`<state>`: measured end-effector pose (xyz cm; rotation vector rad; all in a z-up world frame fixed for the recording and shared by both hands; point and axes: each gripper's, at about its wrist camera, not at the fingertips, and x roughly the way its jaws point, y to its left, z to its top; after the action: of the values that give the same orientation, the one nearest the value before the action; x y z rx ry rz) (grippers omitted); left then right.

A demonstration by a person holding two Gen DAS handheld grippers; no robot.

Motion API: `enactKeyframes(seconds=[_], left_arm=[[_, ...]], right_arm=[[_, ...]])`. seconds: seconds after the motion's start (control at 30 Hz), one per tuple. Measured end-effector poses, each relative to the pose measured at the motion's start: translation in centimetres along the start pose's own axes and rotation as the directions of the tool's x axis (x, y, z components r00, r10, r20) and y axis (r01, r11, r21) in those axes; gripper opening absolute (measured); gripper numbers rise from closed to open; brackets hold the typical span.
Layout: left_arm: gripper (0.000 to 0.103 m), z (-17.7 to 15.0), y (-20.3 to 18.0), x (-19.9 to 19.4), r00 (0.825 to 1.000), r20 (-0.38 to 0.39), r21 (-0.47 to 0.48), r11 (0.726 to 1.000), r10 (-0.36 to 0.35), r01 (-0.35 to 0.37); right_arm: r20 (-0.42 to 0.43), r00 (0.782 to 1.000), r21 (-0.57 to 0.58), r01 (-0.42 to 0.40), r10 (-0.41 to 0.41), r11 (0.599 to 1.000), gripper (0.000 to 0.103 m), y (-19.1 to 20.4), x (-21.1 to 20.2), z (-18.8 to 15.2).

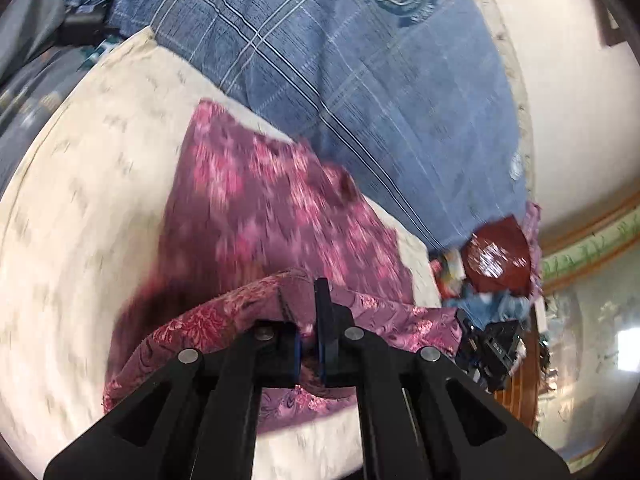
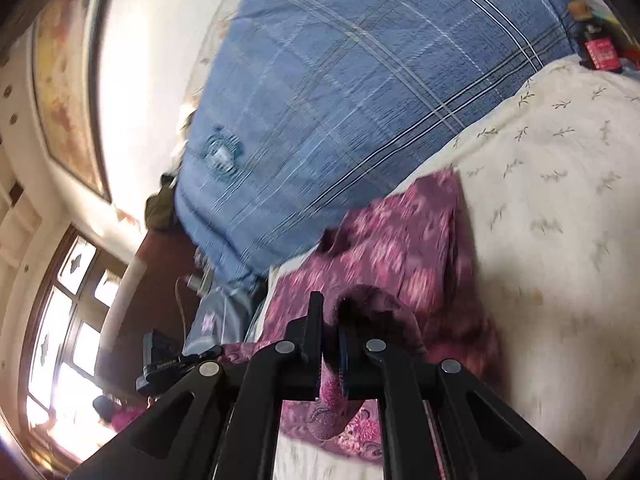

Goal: Fold small clothes

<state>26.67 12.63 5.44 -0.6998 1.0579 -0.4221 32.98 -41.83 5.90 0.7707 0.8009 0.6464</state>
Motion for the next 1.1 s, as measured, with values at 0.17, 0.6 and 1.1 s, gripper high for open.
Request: enactKeyframes(seconds=[0.17,0.6,1.1], left_arm=[[0.004,3.5,2.5,5.2,0.992,-0.081,-0.050,0.994,0.098,-0.102],[0.068,1.0,1.9,0.8,0.987,-0.088,-0.063,0.990,-0.131,0.126],[0.061,10.5,0.3,5.2,0.994,-0.008,-0.056,0.992,0.113,-0.114]], right_arm=[[-0.015,0.996,0.109,0.085,-0.084,0.990,0.011,-4.2,4.2,1.9],[-0.038,0.999,0.172,-0.021,0.028,0.985,0.044,-4.3,2.3,-0.2],[-0.046,0.999,0.123,0.011,-0.006,0.992,0.040,-2.8,6.7,4.2]])
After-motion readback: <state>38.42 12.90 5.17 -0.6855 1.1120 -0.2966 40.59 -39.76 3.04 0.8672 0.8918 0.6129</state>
